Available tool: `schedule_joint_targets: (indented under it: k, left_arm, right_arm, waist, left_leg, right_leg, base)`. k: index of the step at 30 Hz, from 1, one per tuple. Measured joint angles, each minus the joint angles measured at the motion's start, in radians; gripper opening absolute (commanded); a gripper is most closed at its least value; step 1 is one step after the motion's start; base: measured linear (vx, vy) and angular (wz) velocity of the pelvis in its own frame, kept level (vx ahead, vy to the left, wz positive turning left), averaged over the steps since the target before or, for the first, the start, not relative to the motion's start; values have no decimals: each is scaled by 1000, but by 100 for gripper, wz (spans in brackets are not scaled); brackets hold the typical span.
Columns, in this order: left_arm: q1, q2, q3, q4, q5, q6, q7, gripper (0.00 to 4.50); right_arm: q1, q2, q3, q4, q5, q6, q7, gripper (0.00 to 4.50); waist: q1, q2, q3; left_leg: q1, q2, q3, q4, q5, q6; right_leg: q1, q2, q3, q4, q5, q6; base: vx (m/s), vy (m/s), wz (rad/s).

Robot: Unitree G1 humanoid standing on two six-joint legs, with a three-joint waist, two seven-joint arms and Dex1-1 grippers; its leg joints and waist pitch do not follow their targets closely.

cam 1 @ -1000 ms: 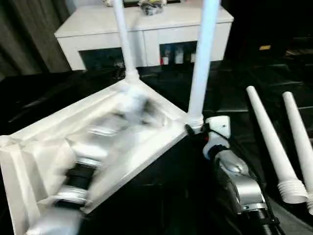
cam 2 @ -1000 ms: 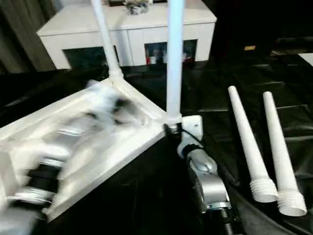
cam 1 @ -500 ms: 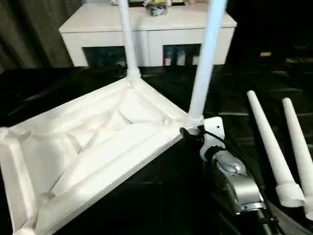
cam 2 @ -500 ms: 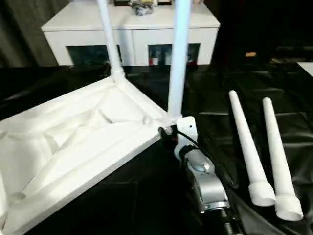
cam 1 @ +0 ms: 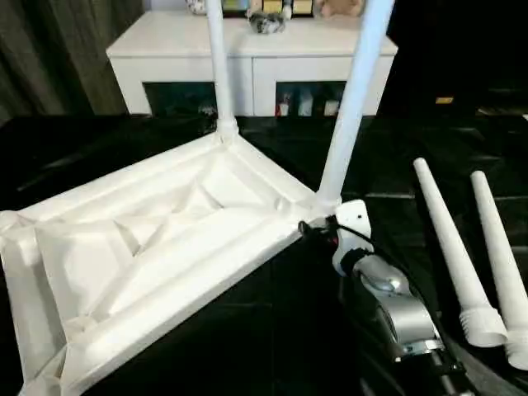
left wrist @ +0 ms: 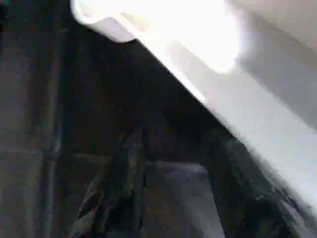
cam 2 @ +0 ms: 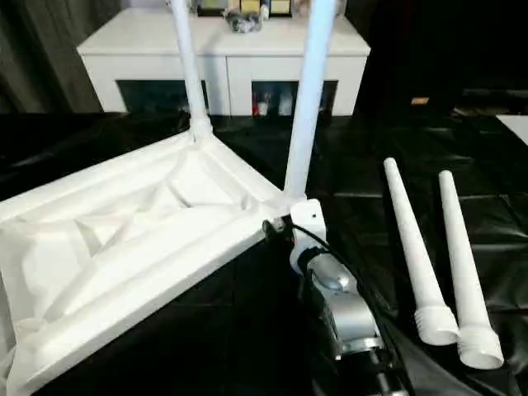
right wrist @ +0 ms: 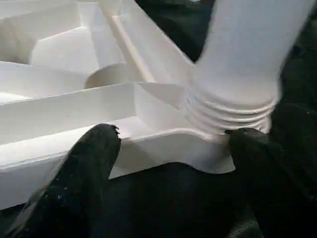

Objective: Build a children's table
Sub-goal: Rotate table base

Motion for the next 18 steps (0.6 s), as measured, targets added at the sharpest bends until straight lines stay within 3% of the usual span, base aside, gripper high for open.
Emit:
schedule_joint_targets:
  k: [4,8,18]
  left_arm:
    - [30,-4,-22,-113,-53,58,-97,204]
    - [70,0,-62,-255,-101,98,-192,204]
    - [152,22,-163,-511,-176,151,-354,204]
  right_arm:
    - [-10,3,2,16,2,1,19,384]
    - [-34,7,11,34,3,2,37,384]
    - [-51,11,18,62,4,0,66,384]
  waist:
    - [17,5,3]
    - [25,7,5]
    - [18,5,9]
  left_leg:
    - [11,-1,0,0,0,0]
    - [11,-2,0,-1,0,0]
    - [12,-2,-1,-1,0,0]
  right_leg:
    - [6,0,1,-1,-2,3]
    - [7,0,2,-2,-2,3]
    - [6,0,2,-2,-3,4]
  base:
    - [0,0,0]
    - [0,0,0]
    - [0,0,0]
